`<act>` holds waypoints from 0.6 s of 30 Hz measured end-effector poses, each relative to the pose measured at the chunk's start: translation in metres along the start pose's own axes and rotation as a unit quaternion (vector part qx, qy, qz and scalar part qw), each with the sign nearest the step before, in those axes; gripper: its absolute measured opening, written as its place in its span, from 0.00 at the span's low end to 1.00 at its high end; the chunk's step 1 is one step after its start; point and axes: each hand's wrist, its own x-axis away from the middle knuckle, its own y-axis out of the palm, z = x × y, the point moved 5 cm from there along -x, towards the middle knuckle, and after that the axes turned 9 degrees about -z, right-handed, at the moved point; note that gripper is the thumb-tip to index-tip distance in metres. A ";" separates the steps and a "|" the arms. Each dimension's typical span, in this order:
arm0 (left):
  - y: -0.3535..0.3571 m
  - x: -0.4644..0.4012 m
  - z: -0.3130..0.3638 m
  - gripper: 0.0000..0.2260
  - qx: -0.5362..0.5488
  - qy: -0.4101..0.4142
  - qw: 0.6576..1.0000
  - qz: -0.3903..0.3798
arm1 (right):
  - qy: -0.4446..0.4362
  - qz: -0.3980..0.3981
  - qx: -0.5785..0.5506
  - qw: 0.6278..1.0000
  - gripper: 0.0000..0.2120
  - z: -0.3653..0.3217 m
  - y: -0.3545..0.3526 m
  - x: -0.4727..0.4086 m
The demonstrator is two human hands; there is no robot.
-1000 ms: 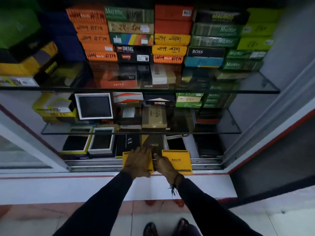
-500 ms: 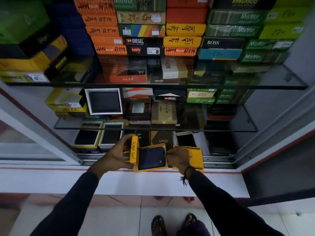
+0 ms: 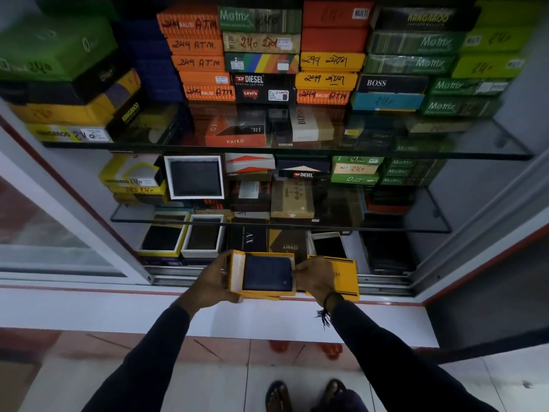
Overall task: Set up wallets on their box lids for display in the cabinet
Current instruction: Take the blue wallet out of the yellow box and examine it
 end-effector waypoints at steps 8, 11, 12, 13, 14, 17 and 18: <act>0.037 -0.020 0.004 0.39 -0.136 0.021 0.989 0.048 | -0.038 -0.024 0.121 0.992 0.07 -0.005 0.025 -0.001; 0.037 -0.020 0.003 0.36 -0.127 0.027 0.990 0.058 | -0.044 -0.035 0.124 0.991 0.09 -0.006 0.032 -0.002; 0.036 -0.019 0.001 0.36 -0.104 0.028 0.993 0.057 | -0.037 -0.033 0.110 0.993 0.11 -0.007 0.035 -0.002; 0.035 -0.018 0.001 0.36 -0.086 0.029 0.994 0.055 | -0.028 -0.029 0.094 0.995 0.14 -0.008 0.036 -0.003; 0.035 -0.016 0.001 0.36 -0.075 0.028 0.995 0.055 | -0.017 -0.024 0.075 0.997 0.18 -0.009 0.037 -0.004; 0.035 -0.014 0.002 0.33 -0.050 0.024 0.996 0.064 | 0.023 -0.001 0.002 1.000 0.19 -0.011 0.038 -0.006; 0.036 -0.015 0.001 0.33 -0.032 0.023 0.997 0.067 | 0.025 0.004 -0.017 1.000 0.18 -0.012 0.039 -0.008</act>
